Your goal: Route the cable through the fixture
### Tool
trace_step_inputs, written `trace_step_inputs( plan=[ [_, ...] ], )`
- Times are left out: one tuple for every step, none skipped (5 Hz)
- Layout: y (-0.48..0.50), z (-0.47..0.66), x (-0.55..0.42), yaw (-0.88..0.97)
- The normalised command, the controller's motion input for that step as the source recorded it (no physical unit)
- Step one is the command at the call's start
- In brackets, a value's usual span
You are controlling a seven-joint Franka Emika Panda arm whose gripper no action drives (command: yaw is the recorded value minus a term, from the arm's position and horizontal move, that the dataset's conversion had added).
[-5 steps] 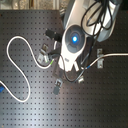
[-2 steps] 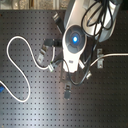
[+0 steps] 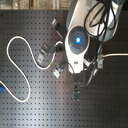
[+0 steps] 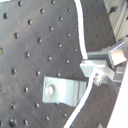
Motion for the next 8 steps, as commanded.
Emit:
trace_step_inputs(
  plan=[
    [0.280,0.08,-0.029,-0.07],
    [0.296,0.15,-0.057,-0.07],
    [0.364,0.23,-0.058,-0.07],
    [0.050,0.12,-0.110,-0.08],
    [-0.053,0.01,-0.276,0.00],
    [-0.058,0.00,-0.299,0.00],
    [-0.042,0.00,-0.221,0.00],
    [-0.122,0.00,0.023,-0.13]
  ],
)
